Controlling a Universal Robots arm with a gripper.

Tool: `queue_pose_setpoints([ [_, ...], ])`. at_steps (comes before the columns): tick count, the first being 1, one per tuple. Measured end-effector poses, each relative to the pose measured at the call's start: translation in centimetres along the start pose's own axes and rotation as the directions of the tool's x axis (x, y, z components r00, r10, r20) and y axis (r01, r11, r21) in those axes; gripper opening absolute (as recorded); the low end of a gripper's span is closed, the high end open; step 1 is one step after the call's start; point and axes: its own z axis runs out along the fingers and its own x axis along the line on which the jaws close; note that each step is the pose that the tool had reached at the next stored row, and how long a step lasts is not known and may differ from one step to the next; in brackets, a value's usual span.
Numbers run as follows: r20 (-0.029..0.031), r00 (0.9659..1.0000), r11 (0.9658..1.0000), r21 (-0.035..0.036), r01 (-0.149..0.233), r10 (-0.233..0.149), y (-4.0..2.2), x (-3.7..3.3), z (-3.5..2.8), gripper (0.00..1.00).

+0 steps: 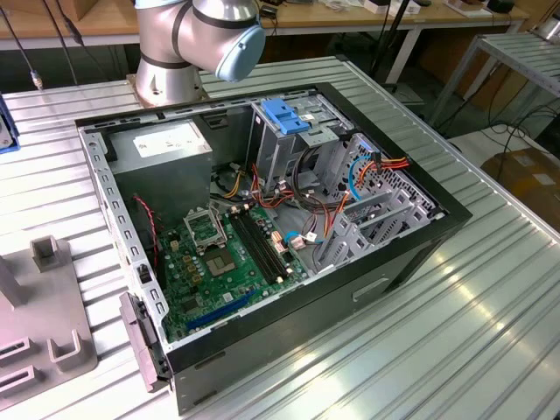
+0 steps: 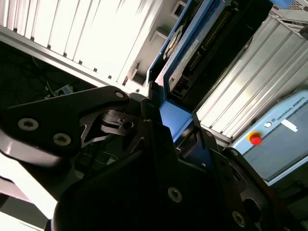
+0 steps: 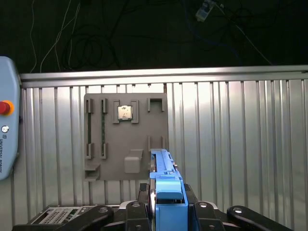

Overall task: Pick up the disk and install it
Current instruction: 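Pick up the disk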

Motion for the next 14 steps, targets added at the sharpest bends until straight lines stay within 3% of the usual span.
queue_pose_setpoints([
  [14, -0.0001, 1.0, 1.0, -0.0001, 0.0, 0.0, -1.3, -0.05, -0.01, 0.37],
])
